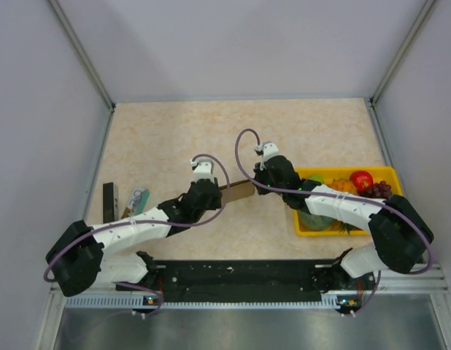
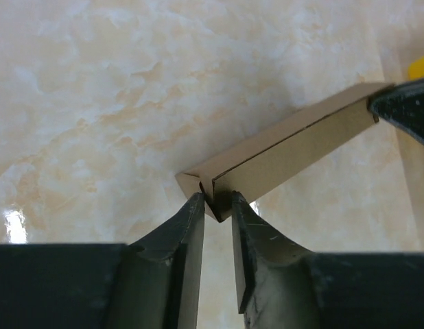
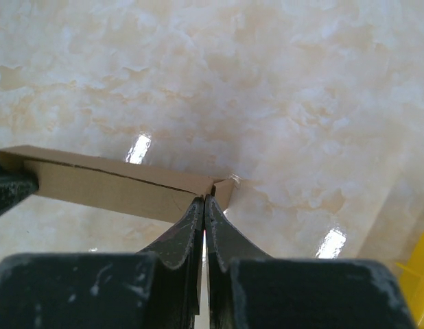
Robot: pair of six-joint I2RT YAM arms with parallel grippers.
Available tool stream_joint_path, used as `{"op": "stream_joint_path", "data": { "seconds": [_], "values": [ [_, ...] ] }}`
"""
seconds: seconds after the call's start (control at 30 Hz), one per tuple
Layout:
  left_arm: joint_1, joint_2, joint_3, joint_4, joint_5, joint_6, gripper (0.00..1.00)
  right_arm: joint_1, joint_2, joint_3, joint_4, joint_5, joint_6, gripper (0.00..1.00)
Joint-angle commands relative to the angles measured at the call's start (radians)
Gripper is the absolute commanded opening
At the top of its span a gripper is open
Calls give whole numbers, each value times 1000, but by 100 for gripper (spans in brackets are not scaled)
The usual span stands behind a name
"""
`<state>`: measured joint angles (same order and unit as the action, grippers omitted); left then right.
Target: Fold the paper box
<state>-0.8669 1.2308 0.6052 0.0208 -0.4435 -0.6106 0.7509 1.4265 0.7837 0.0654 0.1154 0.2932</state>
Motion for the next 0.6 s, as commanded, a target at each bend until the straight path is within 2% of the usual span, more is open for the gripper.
{"op": "stream_joint_path", "data": {
  "seconds": [0.0, 0.2, 0.23, 0.27, 0.3, 0.33, 0.37, 0.43, 0.5, 0.57],
  "values": [
    [-15, -31, -30, -120, 164, -11, 34, 19, 2, -32, -41, 6, -17, 0],
    [-14, -181, -70, -159, 270, -18, 57, 18, 0, -17, -56, 15, -3, 0],
    [-11, -206, -74, -163, 287, -21, 62, 19, 2, -14, -58, 15, -3, 0],
    [-4, -253, -76, -189, 304, -29, 79, 19, 3, -12, -61, 13, -3, 0],
    [9, -278, -78, -205, 340, -35, 89, 19, 5, -8, -64, 15, -6, 0],
    [20, -301, -79, -222, 357, -44, 93, 18, 5, -5, -64, 12, -6, 0],
    [37, -350, -81, -245, 383, -76, 95, 18, 2, -3, -62, 13, -8, 0],
    [144, -399, -100, -231, 533, -129, 96, 19, 0, 8, -87, 12, -6, 0],
    [283, -444, -130, -179, 688, -251, 96, 19, -1, 17, -93, 18, -3, 0],
    [374, -445, -142, -142, 753, -392, 98, 21, 3, 26, -105, 21, 4, 0]
  ]
}}
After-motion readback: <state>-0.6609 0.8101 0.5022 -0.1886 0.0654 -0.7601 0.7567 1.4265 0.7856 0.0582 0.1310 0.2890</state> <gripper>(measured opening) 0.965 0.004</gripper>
